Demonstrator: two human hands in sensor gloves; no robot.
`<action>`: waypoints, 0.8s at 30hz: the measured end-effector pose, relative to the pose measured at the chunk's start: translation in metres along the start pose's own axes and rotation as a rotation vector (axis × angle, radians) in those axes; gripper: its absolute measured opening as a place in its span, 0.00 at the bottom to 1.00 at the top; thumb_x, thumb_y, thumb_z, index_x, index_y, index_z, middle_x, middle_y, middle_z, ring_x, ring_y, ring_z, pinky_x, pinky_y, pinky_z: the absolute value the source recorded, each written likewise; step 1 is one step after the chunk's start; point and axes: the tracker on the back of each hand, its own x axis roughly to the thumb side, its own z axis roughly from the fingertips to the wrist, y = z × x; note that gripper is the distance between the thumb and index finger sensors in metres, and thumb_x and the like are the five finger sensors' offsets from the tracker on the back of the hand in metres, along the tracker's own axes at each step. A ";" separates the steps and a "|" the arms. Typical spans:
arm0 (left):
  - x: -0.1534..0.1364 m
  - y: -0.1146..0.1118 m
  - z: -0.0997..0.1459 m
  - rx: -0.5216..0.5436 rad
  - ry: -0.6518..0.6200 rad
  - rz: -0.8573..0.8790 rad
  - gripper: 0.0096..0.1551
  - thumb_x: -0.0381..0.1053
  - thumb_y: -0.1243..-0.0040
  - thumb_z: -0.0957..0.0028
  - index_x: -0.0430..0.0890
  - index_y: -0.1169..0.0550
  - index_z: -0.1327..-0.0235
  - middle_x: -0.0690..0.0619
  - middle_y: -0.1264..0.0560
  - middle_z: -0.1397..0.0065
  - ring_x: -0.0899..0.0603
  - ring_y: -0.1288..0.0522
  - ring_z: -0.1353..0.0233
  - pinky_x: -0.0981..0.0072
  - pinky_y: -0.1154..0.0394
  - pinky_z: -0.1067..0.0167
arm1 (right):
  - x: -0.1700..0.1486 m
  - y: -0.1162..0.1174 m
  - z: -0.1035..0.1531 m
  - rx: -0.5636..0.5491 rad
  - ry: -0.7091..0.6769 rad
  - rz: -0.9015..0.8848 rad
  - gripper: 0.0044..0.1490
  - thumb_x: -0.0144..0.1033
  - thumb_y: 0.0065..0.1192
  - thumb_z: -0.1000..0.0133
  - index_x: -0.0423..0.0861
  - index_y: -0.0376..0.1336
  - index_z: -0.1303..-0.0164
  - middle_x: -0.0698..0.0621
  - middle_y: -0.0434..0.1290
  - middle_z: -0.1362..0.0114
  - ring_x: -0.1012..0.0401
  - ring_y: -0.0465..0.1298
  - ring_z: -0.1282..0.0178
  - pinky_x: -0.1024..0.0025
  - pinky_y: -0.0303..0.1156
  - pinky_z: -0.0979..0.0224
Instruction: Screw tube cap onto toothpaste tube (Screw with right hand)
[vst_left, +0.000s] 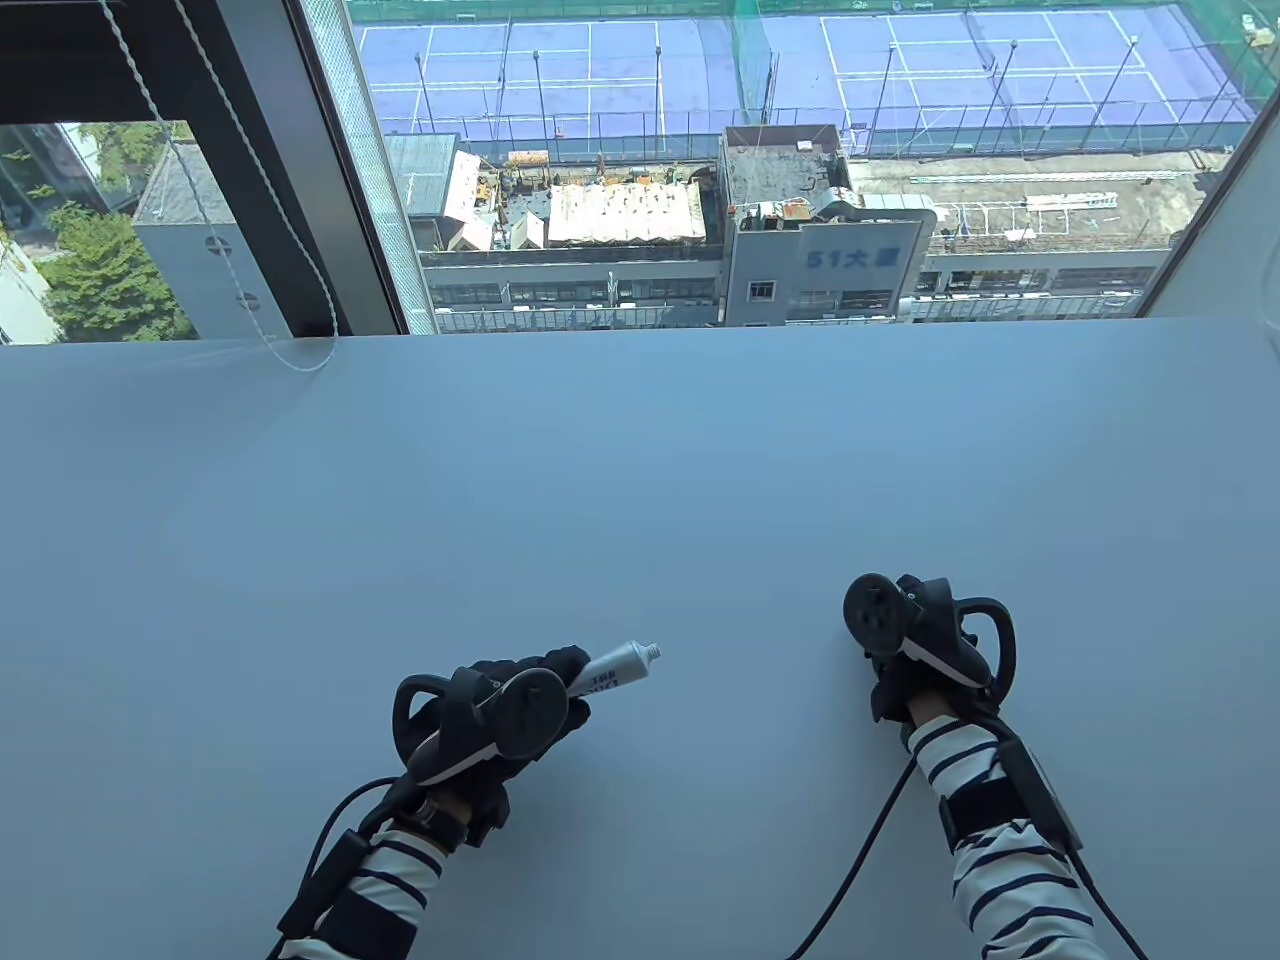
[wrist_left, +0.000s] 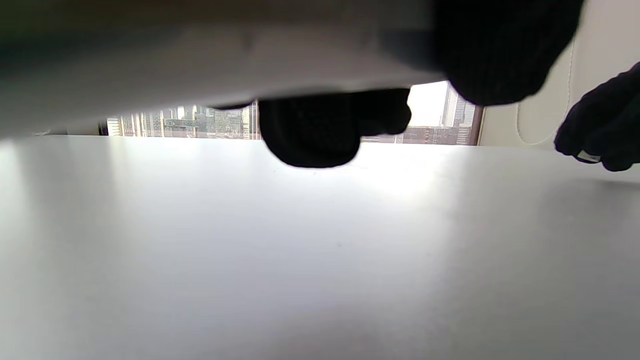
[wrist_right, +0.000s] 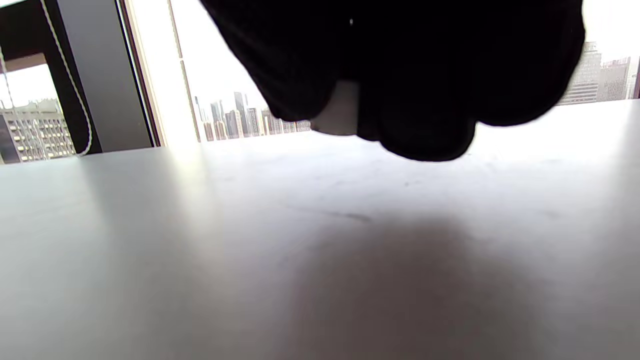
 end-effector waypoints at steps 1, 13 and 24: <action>0.002 0.001 0.000 -0.011 -0.009 0.007 0.42 0.73 0.37 0.58 0.58 0.33 0.31 0.47 0.24 0.35 0.40 0.21 0.38 0.53 0.25 0.36 | 0.002 -0.005 0.004 -0.023 0.003 -0.132 0.22 0.23 0.67 0.43 0.34 0.69 0.39 0.33 0.76 0.39 0.43 0.79 0.48 0.39 0.74 0.43; 0.042 0.006 0.013 0.037 -0.192 -0.004 0.42 0.72 0.37 0.59 0.59 0.33 0.32 0.48 0.24 0.35 0.41 0.22 0.37 0.53 0.25 0.34 | 0.057 0.021 0.092 0.077 -0.114 -1.052 0.23 0.24 0.67 0.43 0.35 0.69 0.38 0.35 0.76 0.39 0.45 0.81 0.46 0.42 0.77 0.42; 0.056 0.006 0.020 0.090 -0.247 -0.119 0.42 0.72 0.36 0.59 0.59 0.33 0.32 0.48 0.24 0.35 0.41 0.22 0.37 0.53 0.25 0.34 | 0.066 0.018 0.097 0.049 -0.277 -0.910 0.22 0.25 0.64 0.42 0.32 0.69 0.40 0.32 0.78 0.44 0.48 0.81 0.53 0.43 0.78 0.48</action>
